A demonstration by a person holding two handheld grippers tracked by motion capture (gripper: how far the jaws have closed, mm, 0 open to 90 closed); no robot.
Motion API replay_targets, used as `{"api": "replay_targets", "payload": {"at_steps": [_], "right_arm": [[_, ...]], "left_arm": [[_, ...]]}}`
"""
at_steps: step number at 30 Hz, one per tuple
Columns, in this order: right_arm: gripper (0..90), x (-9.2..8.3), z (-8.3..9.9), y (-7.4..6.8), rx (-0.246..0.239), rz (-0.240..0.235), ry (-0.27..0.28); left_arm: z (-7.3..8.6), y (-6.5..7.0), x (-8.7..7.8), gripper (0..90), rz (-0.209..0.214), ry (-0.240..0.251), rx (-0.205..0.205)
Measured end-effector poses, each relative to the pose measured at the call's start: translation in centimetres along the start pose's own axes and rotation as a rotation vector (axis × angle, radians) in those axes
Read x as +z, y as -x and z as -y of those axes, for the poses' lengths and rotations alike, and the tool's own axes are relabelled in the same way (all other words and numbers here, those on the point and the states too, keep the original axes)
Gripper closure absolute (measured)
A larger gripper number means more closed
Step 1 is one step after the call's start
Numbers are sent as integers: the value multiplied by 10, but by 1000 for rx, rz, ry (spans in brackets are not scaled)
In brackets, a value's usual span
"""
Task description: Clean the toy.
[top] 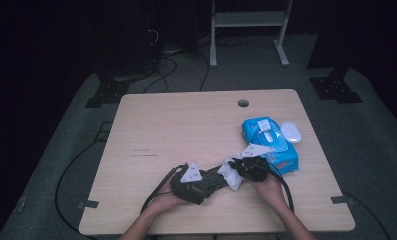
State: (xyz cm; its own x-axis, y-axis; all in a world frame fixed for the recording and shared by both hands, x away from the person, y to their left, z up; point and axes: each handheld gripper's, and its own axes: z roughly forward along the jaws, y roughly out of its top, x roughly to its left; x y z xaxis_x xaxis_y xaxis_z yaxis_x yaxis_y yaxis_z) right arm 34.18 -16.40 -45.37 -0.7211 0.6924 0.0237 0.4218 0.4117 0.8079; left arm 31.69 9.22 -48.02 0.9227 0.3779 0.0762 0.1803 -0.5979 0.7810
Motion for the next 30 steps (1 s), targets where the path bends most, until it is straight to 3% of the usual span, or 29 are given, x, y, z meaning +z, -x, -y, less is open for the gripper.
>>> {"api": "replay_targets", "payload": {"at_steps": [2,6,8,10,11,13,17,18,20,25,27,30], "right_arm": [[807,-2,2,4,43,-14,4],[806,7,-5,-15,12,-84,33],[805,15,-9,-26,-13,-153,24],[804,19,-11,-34,-68,-134,21],[804,18,-12,-33,-72,-129,18],[805,15,-10,-25,-75,-69,13],[808,3,-2,-1,-1,14,17],[808,0,0,4,32,15,18],[808,-1,0,3,36,10,22],[806,13,-7,-25,-30,-85,30],[806,15,-9,-29,-53,-77,26],[807,11,-7,-18,-38,-40,17]], "left_arm": [[-1,1,1,233,-3,-2,10],[-2,4,1,233,-2,-14,37],[-2,7,2,233,0,-7,39],[-2,6,2,233,4,-4,32],[-1,6,2,233,5,-1,30],[-2,4,1,233,9,-6,28],[-2,4,2,232,15,-1,20],[-2,4,1,232,14,-5,26],[-2,4,2,232,9,-4,28],[-2,5,2,232,7,-6,28],[-2,4,1,232,9,-7,29],[-1,3,1,232,8,-5,24]]}}
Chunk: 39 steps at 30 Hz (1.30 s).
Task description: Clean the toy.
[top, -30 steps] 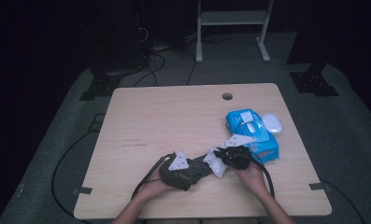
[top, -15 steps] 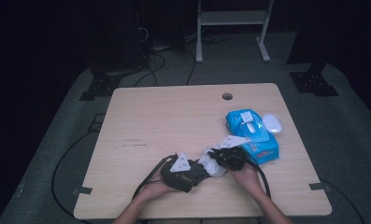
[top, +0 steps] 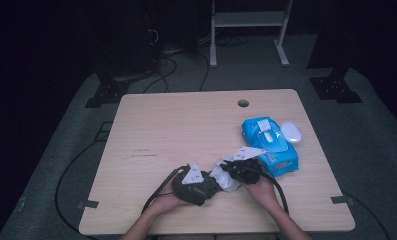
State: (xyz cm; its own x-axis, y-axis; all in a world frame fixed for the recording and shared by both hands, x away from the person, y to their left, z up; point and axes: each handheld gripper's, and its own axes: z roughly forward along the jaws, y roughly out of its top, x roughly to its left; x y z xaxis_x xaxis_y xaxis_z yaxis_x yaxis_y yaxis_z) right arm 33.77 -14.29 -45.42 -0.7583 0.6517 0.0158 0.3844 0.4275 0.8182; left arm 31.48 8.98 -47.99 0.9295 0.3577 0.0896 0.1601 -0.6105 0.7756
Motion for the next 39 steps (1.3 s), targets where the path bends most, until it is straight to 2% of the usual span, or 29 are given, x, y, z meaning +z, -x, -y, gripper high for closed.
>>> {"api": "replay_targets", "payload": {"at_steps": [2,3,5,7,12,14,19,21,22,24,25,28,30,32,34,37,39], "right_arm": [[808,-6,5,12,43,11,4],[808,-9,6,16,52,29,-1],[808,-16,10,24,71,56,-6],[807,-20,14,27,96,45,1],[806,-18,10,11,38,-16,-1],[806,-17,10,9,16,-12,-13],[807,-21,14,17,52,13,-16],[806,-21,14,14,57,-15,-8],[806,-20,13,8,50,-44,-1],[805,-17,10,-2,21,-96,10],[805,-17,9,-3,9,-101,6],[805,-16,11,-1,-8,-68,-19],[806,-19,15,13,45,-44,-11],[806,-23,18,21,71,-15,-18],[806,-24,19,22,88,-31,-12],[805,-22,16,13,57,-70,1],[805,-19,15,11,31,-69,-9]], "left_arm": [[0,-1,0,232,2,-1,0],[0,-1,-1,231,3,0,-6],[1,0,-1,232,-10,-3,6],[1,-1,-1,232,-11,-4,2],[2,-3,-2,232,-37,-12,-3],[3,-6,-3,232,-41,-12,-11],[5,-9,-5,232,-53,-8,-26],[5,-9,-5,232,-58,-13,-26],[5,-10,-5,232,-57,-13,-26],[5,-11,-6,232,-56,-15,-31],[6,-12,-6,232,-58,-14,-33],[7,-14,-8,232,-59,-14,-39],[7,-15,-8,232,-60,-16,-41],[7,-15,-8,232,-59,-14,-44],[7,-15,-8,233,-60,-14,-41],[7,-15,-8,232,-59,-13,-43],[7,-15,-8,232,-59,-12,-43]]}}
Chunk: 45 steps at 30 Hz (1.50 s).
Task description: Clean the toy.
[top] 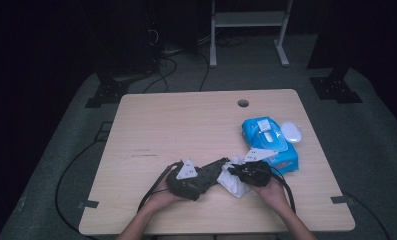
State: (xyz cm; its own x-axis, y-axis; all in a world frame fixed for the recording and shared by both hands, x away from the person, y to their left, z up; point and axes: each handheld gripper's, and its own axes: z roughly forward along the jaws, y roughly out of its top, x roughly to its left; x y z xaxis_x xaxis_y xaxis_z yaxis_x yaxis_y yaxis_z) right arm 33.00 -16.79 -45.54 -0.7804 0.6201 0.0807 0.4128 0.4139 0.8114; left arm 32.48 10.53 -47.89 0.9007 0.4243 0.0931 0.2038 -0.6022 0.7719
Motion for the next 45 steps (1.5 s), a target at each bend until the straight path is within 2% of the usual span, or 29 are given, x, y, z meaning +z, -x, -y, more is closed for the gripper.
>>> {"api": "replay_targets", "payload": {"at_steps": [2,4,5,6,10,14,16,18,20,22,27,29,32,34,36,38,39,41,43,45], "right_arm": [[804,-1,1,4,15,3,1],[803,-4,3,9,19,41,-9],[804,-5,4,13,36,38,-6],[804,-7,6,17,79,20,3],[804,-5,3,13,61,26,21],[804,1,-1,11,45,33,23],[803,0,-2,14,42,56,18],[804,-2,0,20,57,81,10],[805,-4,2,23,82,79,12],[805,-3,1,19,68,68,11],[806,13,-11,-11,4,0,7],[806,22,-15,-26,-4,-58,6],[804,31,-17,-45,-49,-127,12],[804,35,-18,-55,-91,-143,7],[804,34,-19,-52,-99,-129,3],[804,30,-17,-40,-84,-81,9],[805,27,-16,-33,-71,-43,14],[806,21,-12,-18,-11,12,23],[808,20,-10,-12,28,18,32],[809,22,-11,-17,16,19,35]], "left_arm": [[0,0,0,232,-1,-2,2],[0,1,0,232,0,0,3],[-1,1,0,233,3,1,2],[-1,1,1,233,2,0,3],[-4,7,4,233,12,-4,36],[-5,10,5,233,30,1,48],[-6,10,5,233,35,1,49],[-5,10,5,233,38,4,43],[-6,10,5,233,42,10,37],[-7,12,6,233,45,11,39],[-9,15,7,232,49,17,47],[-9,15,8,232,52,11,50],[-9,17,9,232,50,12,50],[-9,17,8,233,46,12,55],[-9,17,8,233,47,14,55],[-9,16,8,233,50,12,56],[-9,16,8,232,53,14,51],[-9,16,8,232,57,22,40],[-10,16,9,232,55,23,42],[-11,17,9,232,53,20,45]]}}
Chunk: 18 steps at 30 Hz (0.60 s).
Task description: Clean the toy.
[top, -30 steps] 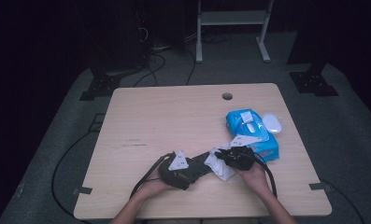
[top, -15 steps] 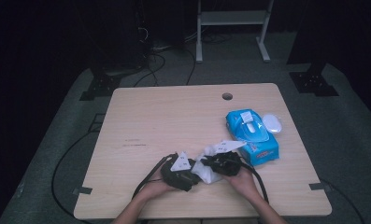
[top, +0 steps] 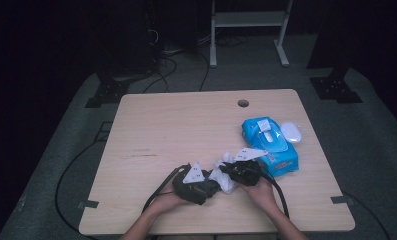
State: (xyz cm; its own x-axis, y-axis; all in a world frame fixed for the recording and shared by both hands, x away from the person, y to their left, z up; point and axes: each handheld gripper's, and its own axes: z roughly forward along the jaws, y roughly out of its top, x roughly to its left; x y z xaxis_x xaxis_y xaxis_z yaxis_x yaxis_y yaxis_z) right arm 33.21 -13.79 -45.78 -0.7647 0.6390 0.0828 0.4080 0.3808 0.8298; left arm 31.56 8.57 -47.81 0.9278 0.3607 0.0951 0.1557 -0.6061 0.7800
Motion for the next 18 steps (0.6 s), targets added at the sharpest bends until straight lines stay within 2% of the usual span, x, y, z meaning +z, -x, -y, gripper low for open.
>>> {"api": "replay_targets", "payload": {"at_steps": [4,6,7,9,11,14,16,18], "right_arm": [[806,14,-8,-27,-55,-103,-5],[804,18,-9,-37,-88,-150,-6],[804,18,-9,-39,-92,-159,-10],[805,17,-9,-36,-97,-141,-13],[804,13,-8,-25,-69,-101,-8],[805,4,-4,-4,-24,-6,-12],[805,0,-1,7,24,-1,-4],[805,0,-1,5,27,-7,-1]], "left_arm": [[-1,1,1,232,-6,0,12],[-1,2,1,232,-8,-1,10],[-1,3,1,233,-9,1,11],[-1,2,0,232,-8,2,10],[-1,1,1,232,-1,11,1],[0,1,0,232,1,6,3],[0,0,0,232,4,7,1],[0,-1,0,232,8,11,-3]]}}
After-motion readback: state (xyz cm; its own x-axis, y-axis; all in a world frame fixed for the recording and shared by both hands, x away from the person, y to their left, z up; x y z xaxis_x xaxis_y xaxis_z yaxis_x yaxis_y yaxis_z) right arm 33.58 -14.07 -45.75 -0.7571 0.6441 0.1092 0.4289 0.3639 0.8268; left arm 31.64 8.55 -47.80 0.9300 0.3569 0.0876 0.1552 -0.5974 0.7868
